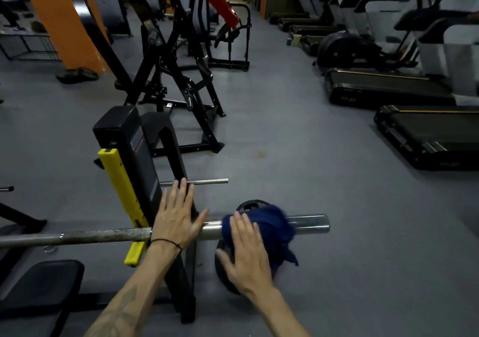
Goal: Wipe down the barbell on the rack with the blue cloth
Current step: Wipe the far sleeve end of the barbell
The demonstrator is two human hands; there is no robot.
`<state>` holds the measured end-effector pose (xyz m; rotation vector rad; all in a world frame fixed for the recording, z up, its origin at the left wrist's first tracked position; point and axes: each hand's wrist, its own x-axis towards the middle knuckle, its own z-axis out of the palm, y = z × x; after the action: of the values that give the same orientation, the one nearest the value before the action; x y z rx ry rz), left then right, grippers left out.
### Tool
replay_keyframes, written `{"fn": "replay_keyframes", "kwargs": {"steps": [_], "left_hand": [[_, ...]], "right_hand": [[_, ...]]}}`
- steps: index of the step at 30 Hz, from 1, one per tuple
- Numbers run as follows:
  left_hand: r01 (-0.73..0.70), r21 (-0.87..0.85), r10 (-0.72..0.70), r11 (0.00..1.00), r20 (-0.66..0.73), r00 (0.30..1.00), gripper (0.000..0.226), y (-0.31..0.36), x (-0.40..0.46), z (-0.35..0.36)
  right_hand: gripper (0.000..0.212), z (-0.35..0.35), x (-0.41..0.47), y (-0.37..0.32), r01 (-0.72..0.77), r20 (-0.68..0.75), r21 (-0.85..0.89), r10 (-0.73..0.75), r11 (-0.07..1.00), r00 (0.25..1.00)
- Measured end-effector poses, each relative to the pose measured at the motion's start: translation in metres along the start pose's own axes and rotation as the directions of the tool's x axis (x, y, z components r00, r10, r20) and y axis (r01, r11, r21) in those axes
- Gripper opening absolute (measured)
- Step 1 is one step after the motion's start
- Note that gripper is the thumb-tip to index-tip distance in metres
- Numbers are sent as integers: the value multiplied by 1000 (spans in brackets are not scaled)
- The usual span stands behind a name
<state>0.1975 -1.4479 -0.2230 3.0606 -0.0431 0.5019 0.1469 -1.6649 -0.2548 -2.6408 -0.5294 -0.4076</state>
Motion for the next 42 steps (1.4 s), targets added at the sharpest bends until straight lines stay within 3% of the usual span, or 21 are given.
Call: {"fn": "replay_keyframes", "kwargs": {"steps": [2, 5, 8, 10, 11, 13, 15, 18, 20, 21, 23, 25, 26, 28, 30, 33, 34, 36, 38, 40, 42], "left_hand": [[13, -17, -13, 1000, 7, 1000, 87, -3, 13, -2], [31, -40, -33, 999, -41, 999, 80, -3, 15, -2], [3, -31, -7, 1000, -105, 994, 72, 4, -3, 2], [-15, -26, 12, 1000, -114, 993, 69, 10, -17, 4], [-29, -25, 26, 999, -119, 993, 67, 12, -22, 6], [-61, -21, 58, 998, -134, 989, 65, 9, -29, 7], [-65, -2, 64, 998, -149, 987, 63, 4, -31, 6], [-30, -8, 28, 1000, -148, 989, 62, 5, -38, 5], [-1, -2, 1, 1000, -166, 986, 61, 9, -40, 6], [12, 0, -12, 1000, -176, 984, 60, 11, -40, 6], [25, -12, -27, 1000, -188, 982, 59, 13, -40, 7], [17, -13, -19, 1000, -183, 983, 60, 12, -42, 8], [14, -13, -16, 1000, -174, 985, 62, 11, -42, 8], [18, -15, -20, 1000, -158, 987, 64, 10, -41, 7], [33, -22, -36, 999, -157, 987, 60, 12, -38, 7], [53, -8, -54, 999, -161, 986, 58, 14, -41, 9], [52, -6, -52, 999, -162, 985, 58, 14, -42, 10], [41, -2, -41, 999, -161, 986, 59, 14, -42, 11], [15, 4, -14, 1000, -167, 986, 61, 10, -41, 12], [-28, 6, 28, 1000, -157, 987, 63, 7, -39, 11], [-45, 17, 47, 999, -134, 990, 65, 5, -32, 9]], "right_hand": [[71, -12, 5, 34, 70, 31, -78, -68, 995, 997], [72, -35, 2, 91, -224, -95, -70, 217, 972, 972], [76, -27, 3, 71, -405, -194, 41, 405, 914, 894], [77, -10, 5, 28, -283, -135, 48, 286, 958, 949], [77, -3, 1, 12, -132, -67, 7, 132, 991, 989], [74, -6, 0, 21, 134, 39, -63, -132, 989, 990], [69, -19, 4, 64, 151, -10, -119, -153, 981, 988], [68, -39, -1, 109, -147, -181, -99, 127, 984, 975], [73, -31, 2, 81, -341, -222, 23, 337, 940, 915], [75, -23, 5, 55, -352, -205, 84, 362, 932, 909], [77, -7, 1, 7, -105, -85, 72, 111, 992, 990], [75, -1, -3, 5, 204, 43, -60, -201, 977, 979], [72, -6, -2, 21, 254, 38, -91, -251, 963, 967], [68, -21, -3, 70, 174, -52, -104, -180, 979, 982], [66, -35, -10, 111, -66, -181, -59, 54, 996, 982], [68, -25, -6, 81, -353, -256, 137, 377, 925, 890], [70, -17, -3, 56, -328, -230, 182, 364, 927, 903], [72, -6, -3, 27, -47, -103, 111, 59, 993, 993], [69, -12, 1, 55, 152, -12, -4, -152, 988, 988], [64, -27, 0, 105, 46, -73, -45, -49, 998, 996], [66, -42, -4, 130, -220, -195, -38, 208, 975, 958]]}}
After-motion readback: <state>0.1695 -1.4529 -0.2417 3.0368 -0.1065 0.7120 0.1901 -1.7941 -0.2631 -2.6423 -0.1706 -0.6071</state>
